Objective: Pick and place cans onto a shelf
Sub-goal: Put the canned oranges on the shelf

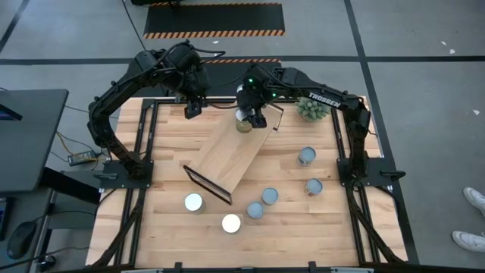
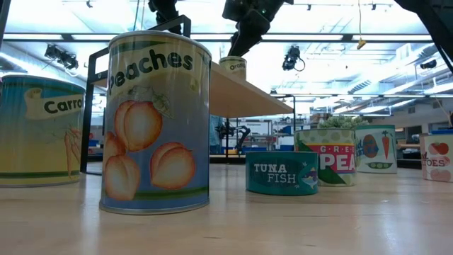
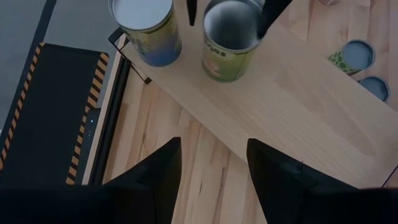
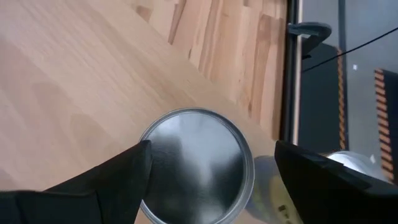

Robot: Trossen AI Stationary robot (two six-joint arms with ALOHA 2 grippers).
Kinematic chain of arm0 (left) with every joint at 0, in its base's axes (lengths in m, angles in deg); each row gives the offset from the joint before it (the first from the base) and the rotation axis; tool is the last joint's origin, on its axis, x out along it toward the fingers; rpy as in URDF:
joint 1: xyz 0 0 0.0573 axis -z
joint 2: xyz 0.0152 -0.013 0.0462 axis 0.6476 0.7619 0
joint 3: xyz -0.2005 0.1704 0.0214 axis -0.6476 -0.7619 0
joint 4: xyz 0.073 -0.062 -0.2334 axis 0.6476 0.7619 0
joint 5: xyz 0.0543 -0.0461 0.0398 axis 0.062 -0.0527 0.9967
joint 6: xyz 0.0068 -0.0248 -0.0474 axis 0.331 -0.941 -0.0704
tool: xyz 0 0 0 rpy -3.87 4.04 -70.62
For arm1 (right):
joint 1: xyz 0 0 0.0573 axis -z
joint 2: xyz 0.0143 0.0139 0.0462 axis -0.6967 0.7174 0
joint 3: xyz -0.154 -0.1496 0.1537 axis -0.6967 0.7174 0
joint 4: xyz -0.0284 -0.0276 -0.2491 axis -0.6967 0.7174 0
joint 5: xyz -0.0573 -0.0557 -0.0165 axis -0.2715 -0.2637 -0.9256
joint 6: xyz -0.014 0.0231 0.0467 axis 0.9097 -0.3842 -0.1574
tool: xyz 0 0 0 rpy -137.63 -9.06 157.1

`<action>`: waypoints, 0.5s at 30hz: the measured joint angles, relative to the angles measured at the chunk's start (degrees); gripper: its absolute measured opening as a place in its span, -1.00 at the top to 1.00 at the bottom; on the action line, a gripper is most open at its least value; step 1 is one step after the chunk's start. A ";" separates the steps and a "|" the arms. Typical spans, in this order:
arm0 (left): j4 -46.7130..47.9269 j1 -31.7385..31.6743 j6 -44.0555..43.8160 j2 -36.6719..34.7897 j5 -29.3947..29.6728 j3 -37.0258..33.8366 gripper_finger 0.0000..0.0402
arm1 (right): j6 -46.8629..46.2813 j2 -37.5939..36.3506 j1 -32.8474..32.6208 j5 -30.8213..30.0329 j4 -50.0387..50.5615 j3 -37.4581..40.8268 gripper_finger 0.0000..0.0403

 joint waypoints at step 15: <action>-0.04 0.00 0.61 0.00 0.02 0.00 0.07 | 1.87 0.10 1.68 0.63 -4.14 0.07 -0.73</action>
